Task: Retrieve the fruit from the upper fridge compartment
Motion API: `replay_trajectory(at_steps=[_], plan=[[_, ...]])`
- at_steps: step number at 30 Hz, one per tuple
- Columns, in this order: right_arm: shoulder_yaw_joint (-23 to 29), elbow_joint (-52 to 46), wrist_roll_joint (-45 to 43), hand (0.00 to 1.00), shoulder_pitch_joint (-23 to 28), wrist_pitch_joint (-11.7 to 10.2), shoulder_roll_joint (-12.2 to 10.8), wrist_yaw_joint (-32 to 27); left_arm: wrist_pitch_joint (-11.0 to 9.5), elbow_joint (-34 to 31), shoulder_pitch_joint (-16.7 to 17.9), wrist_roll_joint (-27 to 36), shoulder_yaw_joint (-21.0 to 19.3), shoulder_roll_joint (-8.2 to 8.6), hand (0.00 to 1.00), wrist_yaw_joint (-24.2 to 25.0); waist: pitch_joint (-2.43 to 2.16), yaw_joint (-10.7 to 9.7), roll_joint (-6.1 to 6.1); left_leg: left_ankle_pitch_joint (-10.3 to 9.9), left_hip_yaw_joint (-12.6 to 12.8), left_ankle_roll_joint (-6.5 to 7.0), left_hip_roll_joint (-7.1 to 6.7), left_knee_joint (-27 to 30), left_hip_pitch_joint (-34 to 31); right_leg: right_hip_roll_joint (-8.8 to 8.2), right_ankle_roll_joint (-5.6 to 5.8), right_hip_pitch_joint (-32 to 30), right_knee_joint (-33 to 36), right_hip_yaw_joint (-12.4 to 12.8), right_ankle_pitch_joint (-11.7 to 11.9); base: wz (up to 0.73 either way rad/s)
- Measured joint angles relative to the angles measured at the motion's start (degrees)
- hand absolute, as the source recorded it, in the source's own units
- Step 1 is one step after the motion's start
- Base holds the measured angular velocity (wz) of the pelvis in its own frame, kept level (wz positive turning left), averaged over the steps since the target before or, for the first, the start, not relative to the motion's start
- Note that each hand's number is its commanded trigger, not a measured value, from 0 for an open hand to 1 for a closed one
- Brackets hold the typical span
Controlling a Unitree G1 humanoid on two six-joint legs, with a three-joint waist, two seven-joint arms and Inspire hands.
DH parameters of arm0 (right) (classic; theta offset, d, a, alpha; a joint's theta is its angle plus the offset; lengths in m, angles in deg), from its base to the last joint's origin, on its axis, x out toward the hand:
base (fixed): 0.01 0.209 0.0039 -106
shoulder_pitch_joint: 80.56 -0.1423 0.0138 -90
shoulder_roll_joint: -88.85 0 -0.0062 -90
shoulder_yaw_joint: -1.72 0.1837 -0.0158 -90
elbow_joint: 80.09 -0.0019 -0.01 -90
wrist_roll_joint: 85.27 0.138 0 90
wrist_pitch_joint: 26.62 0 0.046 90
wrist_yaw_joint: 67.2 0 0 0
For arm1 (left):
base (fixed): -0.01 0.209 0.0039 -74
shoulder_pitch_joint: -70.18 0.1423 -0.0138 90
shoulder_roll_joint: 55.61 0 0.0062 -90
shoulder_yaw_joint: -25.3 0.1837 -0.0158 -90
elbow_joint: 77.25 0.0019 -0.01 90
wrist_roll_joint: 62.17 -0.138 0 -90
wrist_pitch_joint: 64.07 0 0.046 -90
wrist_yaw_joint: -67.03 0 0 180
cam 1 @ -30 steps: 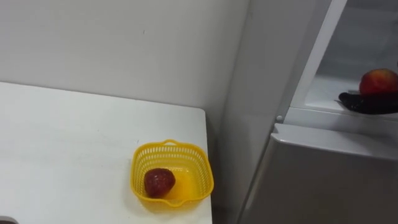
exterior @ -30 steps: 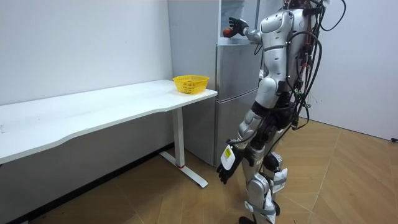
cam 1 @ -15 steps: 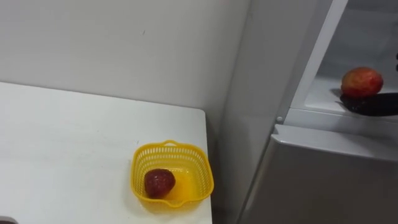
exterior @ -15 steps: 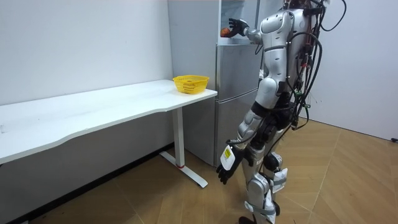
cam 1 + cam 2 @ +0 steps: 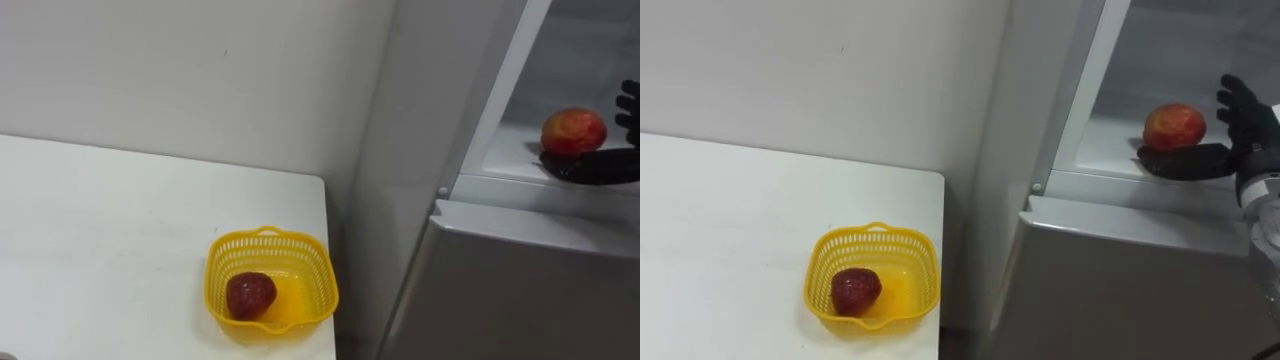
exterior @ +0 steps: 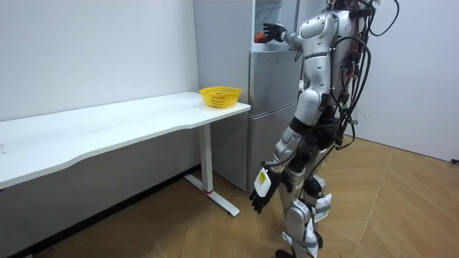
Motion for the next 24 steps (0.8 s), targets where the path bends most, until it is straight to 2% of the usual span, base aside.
replay_trajectory(at_steps=[6,14,19,24], plan=[[-0.64,1.41,3.84,0.00,-0.08,0.27,1.51,3.33,0.15,0.04,-0.16,-0.01,-0.01,0.00,0.00,0.18,0.06,0.52,0.08,0.00,0.09,0.00,-0.01,0.02,0.08,-0.02,-0.04,0.00,0.01,0.01,0.03,0.00],[-1.87,2.00,6.68,0.00,-1.61,1.21,1.91,5.89,0.63,0.12,-0.06,-0.01,-0.14,0.00,0.00,1.59,0.46,1.02,0.64,0.01,0.11,-0.03,0.05,-0.53,0.09,0.07,-0.04,0.02,0.00,0.05,0.03,0.00],[-2.95,3.70,6.98,0.00,-3.33,1.20,2.03,7.31,0.62,0.12,-0.12,0.03,-0.29,-0.03,0.00,2.32,0.46,1.76,0.65,0.09,0.01,-0.16,0.14,-0.43,0.12,0.18,-0.04,0.01,-0.03,-0.01,0.03,0.00],[-4.82,6.33,7.57,0.00,-5.43,1.20,2.03,7.73,0.63,0.11,-0.27,0.04,-0.25,-0.81,0.00,2.72,0.48,2.05,0.24,0.12,-0.02,-0.17,0.15,-0.33,0.14,0.16,-0.05,0.01,-0.03,-0.02,0.02,0.00]])
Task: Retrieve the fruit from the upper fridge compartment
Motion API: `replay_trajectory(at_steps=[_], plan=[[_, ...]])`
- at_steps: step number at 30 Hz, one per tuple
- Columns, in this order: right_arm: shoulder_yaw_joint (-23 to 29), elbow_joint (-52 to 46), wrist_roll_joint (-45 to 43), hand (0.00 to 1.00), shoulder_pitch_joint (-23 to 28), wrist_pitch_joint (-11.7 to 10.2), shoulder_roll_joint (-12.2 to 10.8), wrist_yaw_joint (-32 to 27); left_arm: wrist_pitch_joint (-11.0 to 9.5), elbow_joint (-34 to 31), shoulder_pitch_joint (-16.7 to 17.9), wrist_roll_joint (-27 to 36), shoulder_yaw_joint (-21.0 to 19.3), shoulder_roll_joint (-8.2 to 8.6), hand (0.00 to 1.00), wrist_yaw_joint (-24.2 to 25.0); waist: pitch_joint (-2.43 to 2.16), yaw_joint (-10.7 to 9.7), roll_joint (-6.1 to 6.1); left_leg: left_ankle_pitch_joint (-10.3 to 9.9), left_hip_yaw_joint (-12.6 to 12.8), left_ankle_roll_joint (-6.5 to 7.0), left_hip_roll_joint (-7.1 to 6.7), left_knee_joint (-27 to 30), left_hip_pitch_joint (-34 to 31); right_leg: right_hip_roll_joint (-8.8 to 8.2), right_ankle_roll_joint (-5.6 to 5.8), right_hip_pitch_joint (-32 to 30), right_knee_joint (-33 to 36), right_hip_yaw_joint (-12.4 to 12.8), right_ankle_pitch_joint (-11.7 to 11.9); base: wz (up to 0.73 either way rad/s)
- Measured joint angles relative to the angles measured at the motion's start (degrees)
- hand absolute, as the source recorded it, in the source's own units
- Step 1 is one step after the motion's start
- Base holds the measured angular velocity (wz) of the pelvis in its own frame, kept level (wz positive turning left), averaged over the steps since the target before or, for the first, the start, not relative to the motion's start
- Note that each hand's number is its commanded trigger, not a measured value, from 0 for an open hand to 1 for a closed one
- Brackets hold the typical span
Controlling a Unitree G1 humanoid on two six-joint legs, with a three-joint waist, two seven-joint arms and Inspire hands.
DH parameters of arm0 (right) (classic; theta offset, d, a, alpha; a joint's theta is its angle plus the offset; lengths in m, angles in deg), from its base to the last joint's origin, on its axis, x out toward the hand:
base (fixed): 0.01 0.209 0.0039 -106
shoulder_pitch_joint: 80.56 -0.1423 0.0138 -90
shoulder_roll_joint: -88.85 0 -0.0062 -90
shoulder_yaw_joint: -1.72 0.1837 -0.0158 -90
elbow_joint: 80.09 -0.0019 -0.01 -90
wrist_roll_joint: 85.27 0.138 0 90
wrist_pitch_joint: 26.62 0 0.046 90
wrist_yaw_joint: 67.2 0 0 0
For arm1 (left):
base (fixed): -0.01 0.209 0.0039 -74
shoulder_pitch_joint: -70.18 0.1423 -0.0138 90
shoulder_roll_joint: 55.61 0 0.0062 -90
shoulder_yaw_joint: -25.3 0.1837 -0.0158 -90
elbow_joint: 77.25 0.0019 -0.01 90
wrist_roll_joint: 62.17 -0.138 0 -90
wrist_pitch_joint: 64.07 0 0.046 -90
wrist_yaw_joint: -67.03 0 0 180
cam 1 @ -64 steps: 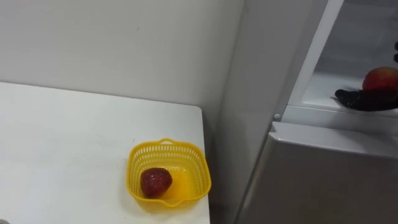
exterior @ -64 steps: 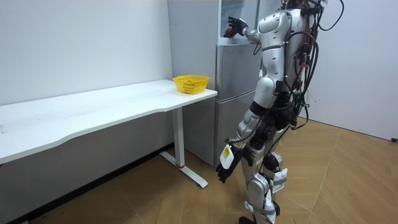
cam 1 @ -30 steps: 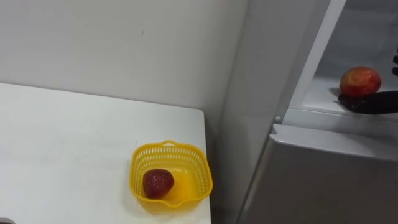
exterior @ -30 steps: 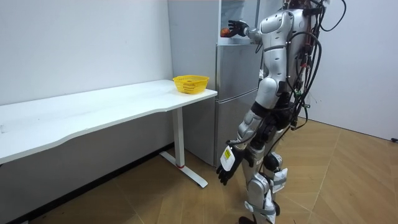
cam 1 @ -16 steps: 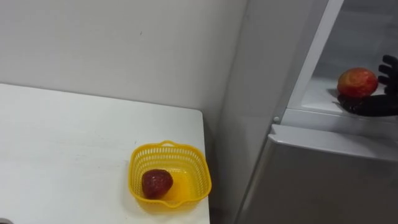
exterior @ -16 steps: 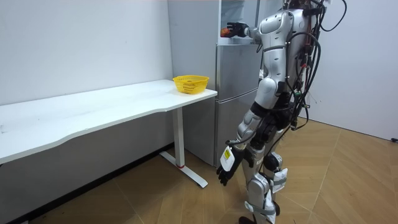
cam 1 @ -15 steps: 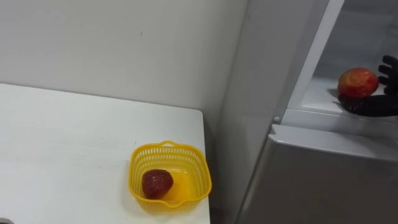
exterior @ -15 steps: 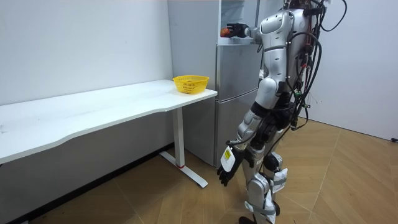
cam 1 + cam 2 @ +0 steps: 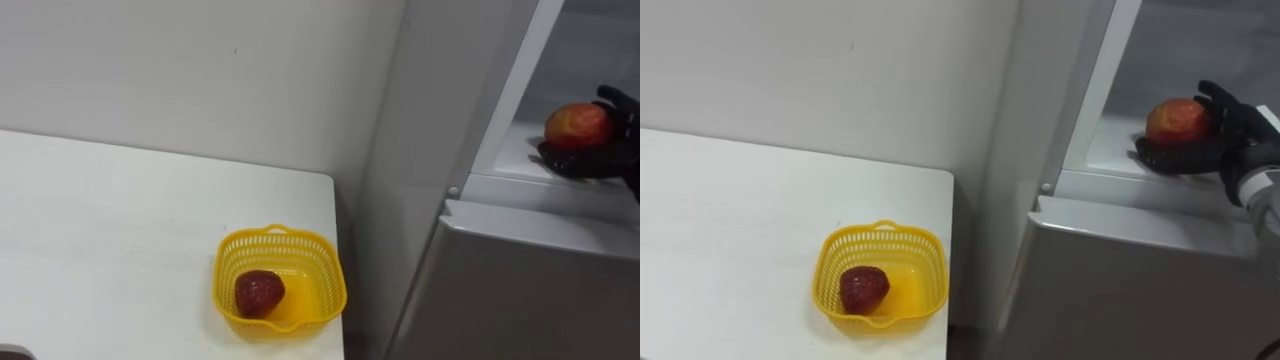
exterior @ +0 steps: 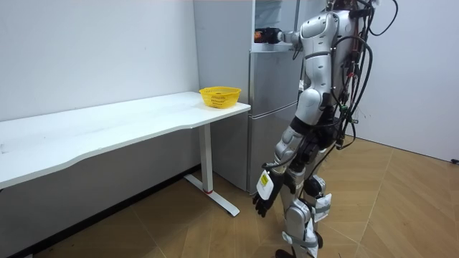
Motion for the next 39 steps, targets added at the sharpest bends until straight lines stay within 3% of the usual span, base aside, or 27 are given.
replay_trajectory(at_steps=[6,7,8,9,23,39], plan=[[-0.32,-0.09,0.90,0.00,-0.09,0.01,0.00,1.73,-0.03,0.11,-0.48,-0.04,-0.02,-0.61,0.00,0.65,0.11,-0.01,-0.39,0.00,0.00,0.00,-0.02,-0.02,-0.13,-0.02,0.00,-0.11,0.01,-0.03,0.00,0.00],[-0.32,-0.13,0.90,0.04,-0.09,0.00,0.00,1.90,-0.08,0.11,-0.51,-0.04,-0.02,-0.61,0.00,0.67,0.10,-0.01,-0.39,0.00,0.00,0.00,-0.01,-0.06,-0.13,0.00,0.00,-0.11,0.02,-0.04,0.00,0.00],[-0.32,-0.19,0.99,0.58,-0.09,0.01,0.00,2.04,-0.12,0.18,-0.56,-0.04,-0.02,-0.61,0.00,0.66,0.10,0.06,-0.40,0.00,0.03,0.00,0.01,-0.11,-0.11,0.02,0.00,-0.13,0.02,-0.04,0.00,0.00],[-0.32,-0.22,1.01,1.00,-0.09,0.01,0.00,2.18,-0.16,0.37,-0.68,-0.04,-0.03,-0.61,0.00,0.67,0.10,0.08,-0.40,-0.01,0.04,0.00,0.02,-0.13,-0.10,0.03,0.00,-0.14,0.01,-0.04,0.00,0.00],[-0.37,-0.33,0.93,1.00,-0.50,-0.07,0.46,2.43,-0.15,1.03,-1.57,-0.04,-0.08,-0.64,0.00,0.62,-0.03,1.50,-0.47,-0.01,0.07,-0.01,0.09,-0.09,-0.09,0.09,0.00,-0.18,-0.03,-0.15,0.00,0.00],[-0.84,-0.16,1.01,1.00,-0.64,-0.09,0.45,3.30,-0.12,2.52,-2.06,-0.02,-0.22,-0.71,0.00,0.63,-0.07,1.39,-0.49,0.01,-0.25,-0.01,-0.04,0.36,-0.28,-0.04,-0.01,0.08,-0.03,-0.17,0.00,0.00]])
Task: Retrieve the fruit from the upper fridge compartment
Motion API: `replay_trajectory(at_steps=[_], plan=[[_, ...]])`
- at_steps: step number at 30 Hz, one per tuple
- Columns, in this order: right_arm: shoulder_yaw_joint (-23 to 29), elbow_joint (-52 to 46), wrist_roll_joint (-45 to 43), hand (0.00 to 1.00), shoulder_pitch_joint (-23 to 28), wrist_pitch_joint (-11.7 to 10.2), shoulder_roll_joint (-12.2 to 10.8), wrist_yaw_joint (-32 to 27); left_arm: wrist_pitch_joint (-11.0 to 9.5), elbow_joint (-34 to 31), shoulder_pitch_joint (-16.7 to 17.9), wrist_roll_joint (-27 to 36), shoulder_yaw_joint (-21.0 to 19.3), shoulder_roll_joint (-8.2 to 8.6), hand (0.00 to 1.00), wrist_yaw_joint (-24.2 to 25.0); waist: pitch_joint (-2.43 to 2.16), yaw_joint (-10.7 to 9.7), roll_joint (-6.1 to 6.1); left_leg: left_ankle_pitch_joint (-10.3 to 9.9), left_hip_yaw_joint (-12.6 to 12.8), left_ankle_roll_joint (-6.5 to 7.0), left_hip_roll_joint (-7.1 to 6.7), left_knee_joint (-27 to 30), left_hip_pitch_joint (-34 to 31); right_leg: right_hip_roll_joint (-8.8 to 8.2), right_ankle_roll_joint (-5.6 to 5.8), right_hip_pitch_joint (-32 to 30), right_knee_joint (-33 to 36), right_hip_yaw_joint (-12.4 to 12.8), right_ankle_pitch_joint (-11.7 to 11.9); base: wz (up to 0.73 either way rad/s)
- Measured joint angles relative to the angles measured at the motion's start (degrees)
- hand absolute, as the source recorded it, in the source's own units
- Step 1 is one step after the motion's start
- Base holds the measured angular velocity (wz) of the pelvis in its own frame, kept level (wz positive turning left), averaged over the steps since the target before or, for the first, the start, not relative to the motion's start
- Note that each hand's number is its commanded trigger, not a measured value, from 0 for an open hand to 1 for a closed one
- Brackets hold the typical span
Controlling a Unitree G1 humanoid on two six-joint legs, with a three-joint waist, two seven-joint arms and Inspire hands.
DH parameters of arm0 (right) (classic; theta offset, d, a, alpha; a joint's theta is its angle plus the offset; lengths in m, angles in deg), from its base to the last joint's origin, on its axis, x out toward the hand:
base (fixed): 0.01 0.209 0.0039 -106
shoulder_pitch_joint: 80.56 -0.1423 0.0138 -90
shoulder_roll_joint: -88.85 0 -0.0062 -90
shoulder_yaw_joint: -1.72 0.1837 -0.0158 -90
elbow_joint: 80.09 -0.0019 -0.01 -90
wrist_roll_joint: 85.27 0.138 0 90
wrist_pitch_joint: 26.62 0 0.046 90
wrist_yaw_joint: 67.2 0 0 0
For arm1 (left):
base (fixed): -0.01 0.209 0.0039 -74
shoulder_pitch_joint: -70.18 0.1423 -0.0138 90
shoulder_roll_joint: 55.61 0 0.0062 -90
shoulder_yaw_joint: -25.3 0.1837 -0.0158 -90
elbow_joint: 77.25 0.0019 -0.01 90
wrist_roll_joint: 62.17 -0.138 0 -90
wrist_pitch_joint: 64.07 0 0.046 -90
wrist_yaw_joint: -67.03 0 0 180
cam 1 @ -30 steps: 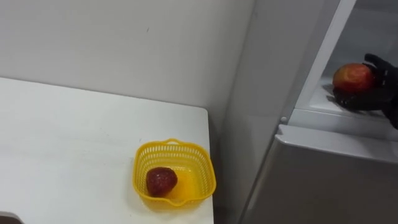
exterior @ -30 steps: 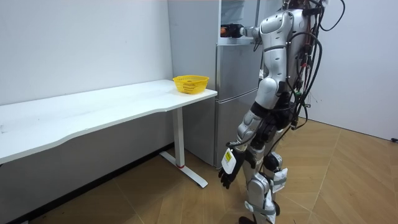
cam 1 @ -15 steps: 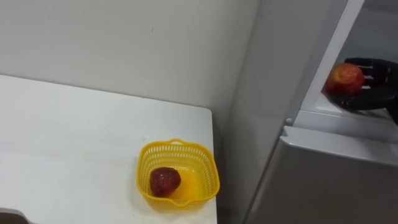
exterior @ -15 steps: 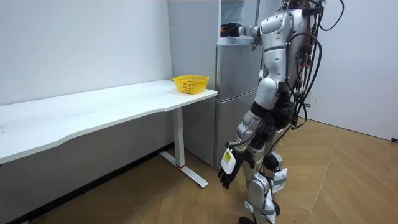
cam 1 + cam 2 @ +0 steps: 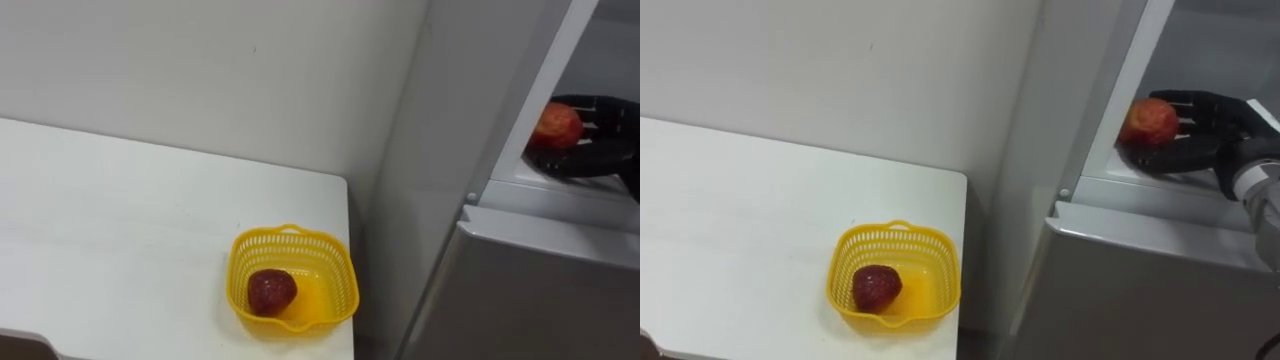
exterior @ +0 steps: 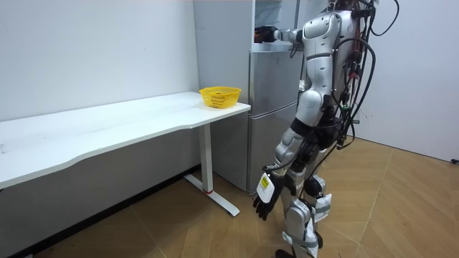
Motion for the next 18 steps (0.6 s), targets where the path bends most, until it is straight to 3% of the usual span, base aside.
replay_trajectory(at_steps=[14,18], plan=[[-0.07,-1.12,1.46,1.00,0.16,-0.17,-0.05,-1.94,-1.17,-0.07,-0.21,0.34,0.56,-0.03,0.00,-2.54,0.13,-0.39,0.54,-0.01,-0.04,-0.01,-0.02,-0.01,0.09,-0.01,-0.03,-0.13,-0.05,-0.14,0.02,0.00],[0.02,-6.85,1.14,1.00,2.81,-0.01,-0.19,-4.25,-0.93,-0.07,-0.12,0.38,0.54,-0.03,0.00,-3.27,0.09,-1.14,0.65,-0.01,0.10,-0.01,-0.03,-0.02,0.03,-0.01,-0.03,-0.19,-0.14,-0.10,0.02,0.00]])
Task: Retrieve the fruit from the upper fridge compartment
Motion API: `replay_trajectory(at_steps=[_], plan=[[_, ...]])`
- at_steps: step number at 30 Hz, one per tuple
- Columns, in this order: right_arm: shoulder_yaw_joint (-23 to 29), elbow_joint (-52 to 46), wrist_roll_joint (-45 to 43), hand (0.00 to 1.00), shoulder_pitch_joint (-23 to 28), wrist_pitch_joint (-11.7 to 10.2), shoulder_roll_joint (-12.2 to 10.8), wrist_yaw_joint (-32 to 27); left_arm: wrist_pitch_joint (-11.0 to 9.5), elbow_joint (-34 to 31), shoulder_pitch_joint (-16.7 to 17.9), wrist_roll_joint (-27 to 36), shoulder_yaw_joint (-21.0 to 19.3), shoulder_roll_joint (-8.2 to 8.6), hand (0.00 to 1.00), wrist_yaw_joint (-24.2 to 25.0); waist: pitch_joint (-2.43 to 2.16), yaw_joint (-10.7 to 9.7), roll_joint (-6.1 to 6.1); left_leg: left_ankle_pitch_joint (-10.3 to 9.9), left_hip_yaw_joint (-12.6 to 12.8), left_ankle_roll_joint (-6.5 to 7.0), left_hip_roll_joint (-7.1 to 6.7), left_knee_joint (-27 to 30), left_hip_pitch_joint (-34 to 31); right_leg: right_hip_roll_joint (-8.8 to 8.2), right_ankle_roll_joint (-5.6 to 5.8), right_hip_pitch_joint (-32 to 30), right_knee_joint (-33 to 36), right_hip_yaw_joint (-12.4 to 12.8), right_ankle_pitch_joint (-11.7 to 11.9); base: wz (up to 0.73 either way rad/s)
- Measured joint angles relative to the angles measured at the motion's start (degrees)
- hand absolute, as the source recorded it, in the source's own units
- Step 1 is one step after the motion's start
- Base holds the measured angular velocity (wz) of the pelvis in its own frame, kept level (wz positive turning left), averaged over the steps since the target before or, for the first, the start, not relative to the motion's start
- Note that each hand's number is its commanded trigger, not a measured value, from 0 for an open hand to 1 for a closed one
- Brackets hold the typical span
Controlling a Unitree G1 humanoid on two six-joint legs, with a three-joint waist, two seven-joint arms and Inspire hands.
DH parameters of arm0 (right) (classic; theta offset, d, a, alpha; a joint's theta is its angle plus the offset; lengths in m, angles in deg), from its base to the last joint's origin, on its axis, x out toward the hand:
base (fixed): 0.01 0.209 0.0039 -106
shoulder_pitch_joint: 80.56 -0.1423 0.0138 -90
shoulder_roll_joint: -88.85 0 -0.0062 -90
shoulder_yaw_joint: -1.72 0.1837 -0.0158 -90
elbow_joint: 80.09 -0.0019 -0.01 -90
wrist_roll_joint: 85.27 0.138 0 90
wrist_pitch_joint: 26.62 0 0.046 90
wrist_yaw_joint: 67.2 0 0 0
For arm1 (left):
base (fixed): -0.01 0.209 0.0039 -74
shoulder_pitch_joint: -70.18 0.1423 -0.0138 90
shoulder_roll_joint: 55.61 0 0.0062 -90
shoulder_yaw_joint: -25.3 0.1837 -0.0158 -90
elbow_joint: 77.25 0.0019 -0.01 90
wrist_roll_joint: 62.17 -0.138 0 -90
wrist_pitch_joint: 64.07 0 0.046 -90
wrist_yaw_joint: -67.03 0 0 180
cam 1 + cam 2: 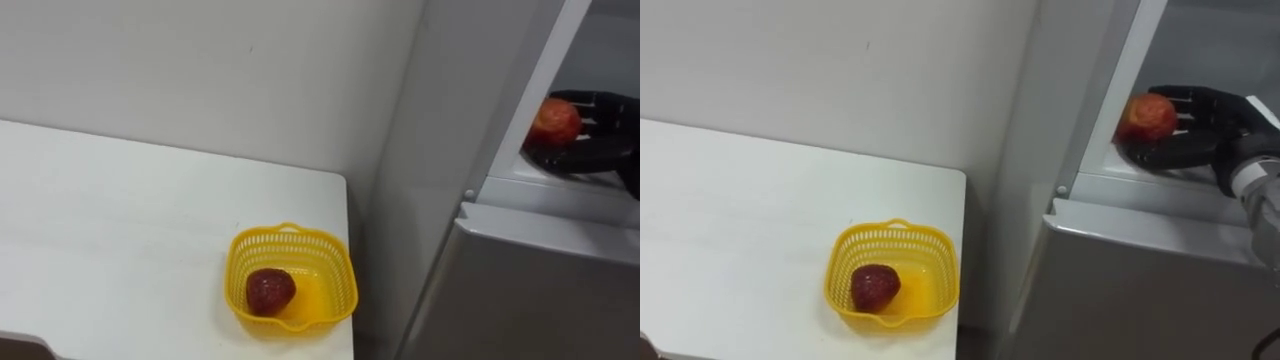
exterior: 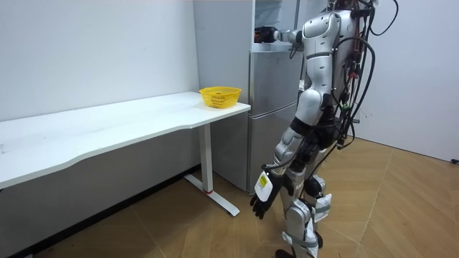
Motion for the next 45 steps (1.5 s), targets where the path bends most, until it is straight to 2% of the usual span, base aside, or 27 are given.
replay_trajectory(at_steps=[4,7,11,14,19,21,23,25,27,30,33,36,38,40,43,45], plan=[[0.63,-6.08,-0.77,1.00,3.50,0.03,-0.51,-2.33,-0.04,-0.12,-0.52,0.06,-0.05,0.00,0.00,-0.80,-0.08,-0.52,0.12,0.00,0.28,0.00,0.06,-0.01,0.07,0.00,0.00,0.07,-0.02,0.07,0.00,0.00],[2.99,-13.88,-2.06,1.00,9.05,-0.14,-1.08,-5.76,-0.54,-0.49,-1.31,0.08,-0.07,0.00,0.00,-1.97,-0.25,-0.29,0.32,0.00,0.40,0.00,0.09,-0.02,0.14,0.01,0.00,0.09,0.01,0.40,0.00,-0.02],[3.02,-19.51,-3.17,1.00,12.67,-0.86,-1.41,-8.73,-1.27,-0.68,-1.35,0.12,-0.02,0.04,0.00,-2.34,-0.52,-0.30,0.96,0.00,1.08,0.00,0.17,-0.12,0.14,0.00,0.00,0.08,0.08,0.58,0.00,-0.06],[3.04,-25.63,-5.96,1.00,15.95,-1.08,-1.97,-12.24,-1.26,-0.83,-1.25,0.32,1.00,0.34,0.00,-3.88,-0.53,-0.88,1.68,0.02,1.10,0.03,0.14,-0.39,0.20,-0.03,0.00,0.13,0.07,0.50,0.00,0.00],[4.09,-32.21,-10.26,1.00,19.78,-1.84,-5.71,-17.93,-1.43,-0.35,-1.26,0.28,1.61,1.44,0.00,-5.60,-0.49,-1.71,2.78,0.05,1.27,0.02,0.19,-0.49,0.28,0.02,0.00,0.14,0.08,0.47,0.00,0.00],[5.51,-36.19,-12.87,1.00,21.49,-1.94,-7.86,-19.44,-1.46,0.02,-1.22,0.28,1.62,2.05,0.00,-5.61,-0.51,-1.75,3.33,0.05,1.46,0.02,0.19,-0.67,0.28,0.01,0.00,-0.03,0.08,0.51,0.00,-0.02],[5.87,-40.60,-17.21,1.00,23.62,-2.54,-9.36,-21.56,-1.72,0.10,-1.32,0.31,1.68,2.99,0.00,-5.62,-0.44,-1.86,4.01,0.04,1.80,0.03,0.17,-0.90,0.48,0.08,0.00,-0.13,0.05,1.08,0.00,-0.09],[5.96,-43.29,-19.95,1.00,25.26,-2.71,-10.97,-23.63,-2.11,0.44,-1.51,0.79,2.23,3.03,0.00,-5.73,-0.39,-1.88,4.17,0.04,2.05,0.03,0.23,-1.05,0.75,0.30,0.00,-0.16,0.06,1.93,0.00,-0.12],[6.76,-50.08,-23.24,1.00,28.86,-2.85,-13.98,-26.31,-2.62,0.75,-1.52,1.42,2.37,3.33,0.00,-6.54,-0.42,-1.86,4.44,0.05,2.83,0.03,0.38,-1.51,0.81,0.50,0.00,-0.62,0.09,2.60,0.00,-0.18],[6.73,-54.66,-24.02,1.00,31.18,-4.40,-16.63,-27.96,-2.76,2.70,-2.32,1.61,3.65,3.65,0.00,-7.78,-0.34,-2.08,4.88,0.05,3.48,0.03,0.38,-1.63,1.21,0.56,0.00,-0.58,0.09,3.52,0.00,-0.16],[6.71,-59.01,-26.44,1.00,33.91,-5.05,-19.09,-30.41,-3.46,3.47,-2.92,2.50,4.06,4.11,0.00,-8.97,-0.33,-2.11,4.94,0.05,3.72,0.04,0.32,-1.66,1.35,0.53,0.00,-0.61,0.08,3.81,0.00,-0.05],[6.67,-64.00,-30.49,1.00,37.76,-7.51,-23.57,-30.53,-4.48,4.68,-3.85,2.45,4.62,5.00,0.00,-9.07,-0.19,-2.11,5.27,0.05,3.86,0.04,0.32,-1.65,1.24,0.51,0.00,-1.07,0.08,3.77,0.00,-0.01],[6.65,-65.83,-32.52,1.00,39.41,-7.76,-25.54,-30.30,-4.93,4.93,-3.77,2.45,4.63,5.42,0.00,-9.04,-0.21,-2.08,5.64,0.05,3.94,0.05,0.35,-1.70,1.11,0.58,-0.01,-1.16,0.15,3.94,0.01,0.00],[5.92,-67.28,-34.79,1.00,40.57,-8.39,-26.75,-30.24,-5.01,5.33,-3.61,2.46,4.64,5.97,0.00,-8.99,-0.33,-1.95,6.32,0.03,4.66,0.04,0.46,-1.90,1.16,0.75,-0.05,-1.31,0.21,4.74,0.03,-0.14],[2.14,-68.36,-37.11,1.00,40.75,-9.80,-26.81,-30.25,-5.42,6.45,-3.86,2.49,5.98,6.41,0.00,-9.08,-0.42,-1.96,7.57,0.03,5.05,0.04,0.47,-2.06,1.13,0.79,-0.16,-1.63,0.34,4.86,0.10,-0.10],[-0.07,-69.35,-39.59,1.00,40.75,-10.43,-26.79,-29.84,-6.69,7.40,-4.78,2.50,6.28,6.48,0.00,-9.20,-0.42,-1.74,7.69,0.04,5.21,0.02,0.53,-2.09,0.78,0.86,-0.17,-2.43,1.02,5.09,0.10,-0.06]])
